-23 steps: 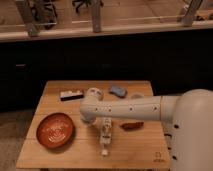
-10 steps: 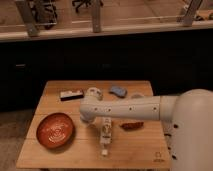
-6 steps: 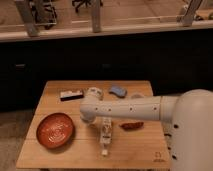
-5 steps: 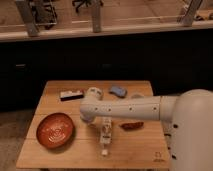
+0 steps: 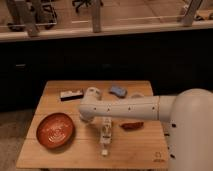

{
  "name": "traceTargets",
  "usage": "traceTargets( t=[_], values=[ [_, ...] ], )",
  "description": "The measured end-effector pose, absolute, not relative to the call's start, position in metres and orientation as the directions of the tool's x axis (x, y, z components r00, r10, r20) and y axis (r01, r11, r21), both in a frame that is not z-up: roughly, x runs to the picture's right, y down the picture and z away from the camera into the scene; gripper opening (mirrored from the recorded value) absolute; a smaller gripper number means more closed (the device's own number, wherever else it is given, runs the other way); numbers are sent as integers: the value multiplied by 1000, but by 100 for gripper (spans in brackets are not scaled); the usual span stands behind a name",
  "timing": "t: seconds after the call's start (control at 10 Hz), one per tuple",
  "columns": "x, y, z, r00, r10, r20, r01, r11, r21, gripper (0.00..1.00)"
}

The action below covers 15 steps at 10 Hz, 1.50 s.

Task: Push the ceramic bowl across the table

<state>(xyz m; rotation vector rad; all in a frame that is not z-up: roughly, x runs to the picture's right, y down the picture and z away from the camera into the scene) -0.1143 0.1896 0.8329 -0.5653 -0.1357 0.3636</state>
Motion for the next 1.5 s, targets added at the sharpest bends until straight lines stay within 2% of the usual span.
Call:
traceTargets(
  t=[1.5],
  values=[
    [-136, 207, 843, 947, 319, 41, -228, 755, -615, 3]
  ],
)
